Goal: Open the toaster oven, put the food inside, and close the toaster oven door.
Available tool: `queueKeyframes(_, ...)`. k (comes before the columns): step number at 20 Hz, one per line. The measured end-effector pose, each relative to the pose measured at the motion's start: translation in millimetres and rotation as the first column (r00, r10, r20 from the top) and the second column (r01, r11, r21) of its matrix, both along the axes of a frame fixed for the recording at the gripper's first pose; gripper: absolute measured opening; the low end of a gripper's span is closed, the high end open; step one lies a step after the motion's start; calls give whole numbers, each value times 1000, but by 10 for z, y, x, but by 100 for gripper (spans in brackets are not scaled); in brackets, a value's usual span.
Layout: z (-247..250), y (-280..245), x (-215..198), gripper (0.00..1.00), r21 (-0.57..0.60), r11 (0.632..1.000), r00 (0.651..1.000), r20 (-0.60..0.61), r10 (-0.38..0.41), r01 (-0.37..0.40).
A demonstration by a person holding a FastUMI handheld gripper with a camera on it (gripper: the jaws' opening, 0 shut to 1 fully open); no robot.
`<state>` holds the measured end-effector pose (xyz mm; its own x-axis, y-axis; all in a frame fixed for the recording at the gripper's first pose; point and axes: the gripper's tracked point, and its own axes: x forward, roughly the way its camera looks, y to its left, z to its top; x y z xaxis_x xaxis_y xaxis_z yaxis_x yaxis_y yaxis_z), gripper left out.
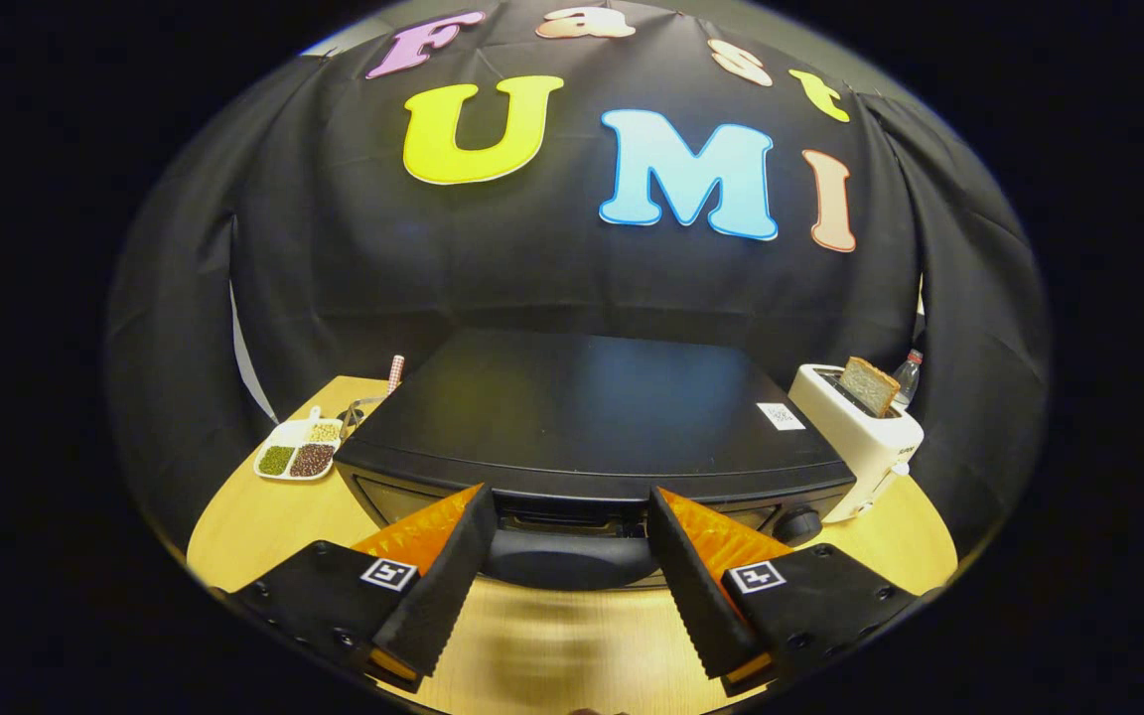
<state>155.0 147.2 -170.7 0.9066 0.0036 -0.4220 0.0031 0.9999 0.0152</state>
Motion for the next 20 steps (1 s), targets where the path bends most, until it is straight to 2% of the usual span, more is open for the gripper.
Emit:
queueKeyframes(5, -12, 10, -95, 98, -1, 1000, 1000, -1, 8, -8)
queueKeyframes(11, -139, 37, -400, 98, 71, 997, 999, -44, 18, -15)
queueKeyframes(20, -479, 84, -881, 99, 36, 998, 989, -138, 53, -48)
